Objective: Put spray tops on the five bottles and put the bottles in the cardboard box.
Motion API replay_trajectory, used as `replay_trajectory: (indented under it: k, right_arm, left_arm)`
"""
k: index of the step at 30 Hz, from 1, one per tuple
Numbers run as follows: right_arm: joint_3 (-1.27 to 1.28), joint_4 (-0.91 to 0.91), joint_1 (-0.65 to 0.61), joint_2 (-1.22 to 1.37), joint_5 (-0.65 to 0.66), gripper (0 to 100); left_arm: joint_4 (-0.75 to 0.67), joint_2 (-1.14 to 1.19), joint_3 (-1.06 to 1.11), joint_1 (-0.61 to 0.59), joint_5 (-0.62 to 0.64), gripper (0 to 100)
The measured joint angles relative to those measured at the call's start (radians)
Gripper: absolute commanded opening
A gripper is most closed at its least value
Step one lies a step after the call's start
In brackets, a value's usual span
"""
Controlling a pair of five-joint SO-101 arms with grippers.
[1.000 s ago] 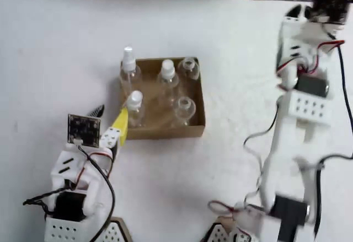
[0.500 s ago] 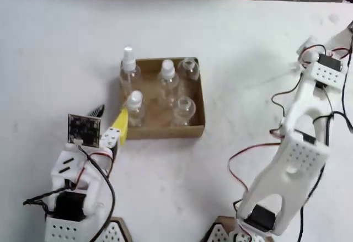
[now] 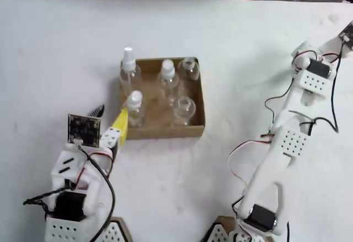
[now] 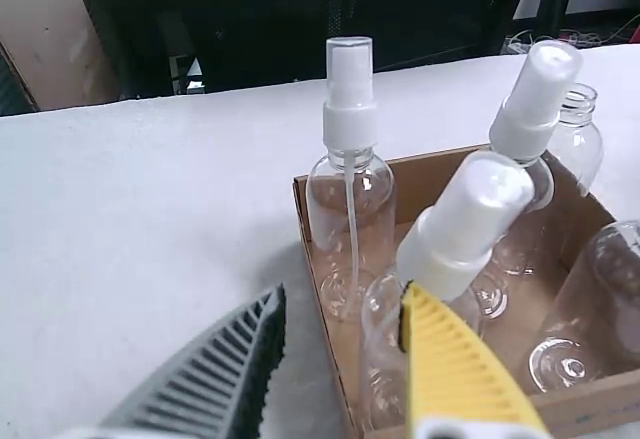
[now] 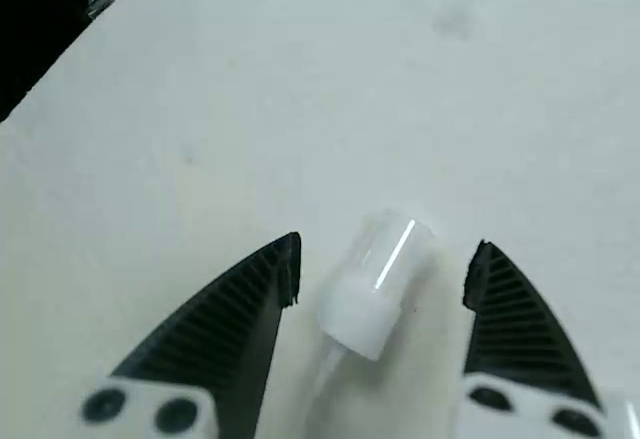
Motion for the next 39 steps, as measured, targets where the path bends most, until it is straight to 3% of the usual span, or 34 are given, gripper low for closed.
replay_trajectory:
  k: [10,15,18,20,28,32,36,39]
  right_arm:
    - [-0.028,0.000,-0.020,0.068,0.000,22.0]
    - [-0.048,0.000,-0.012,0.086,0.002,0.1]
    - [-0.049,0.000,-0.015,0.087,0.002,5.9]
    - [-0.054,0.009,-0.021,0.087,0.002,3.5]
    - [-0.104,0.298,-0.031,-0.023,0.021,2.3]
    - [-0.107,0.485,-0.091,-0.170,0.184,2.3]
    - [-0.107,0.697,-0.175,-0.287,0.427,1.6]
    - [-0.109,0.741,-0.203,-0.324,0.624,1.5]
  left_arm:
    - [0.000,0.000,0.000,0.000,0.000,18]
    - [0.000,0.000,0.000,0.000,0.000,18]
    - [0.000,0.000,0.000,0.000,0.000,18]
    - [0.000,0.000,0.000,0.000,0.000,18]
    - [0.000,0.000,0.000,0.000,0.000,18]
    - [0.000,0.000,0.000,0.000,0.000,18]
    - [0.000,0.000,0.000,0.000,0.000,18]
    - [0.000,0.000,0.000,0.000,0.000,18]
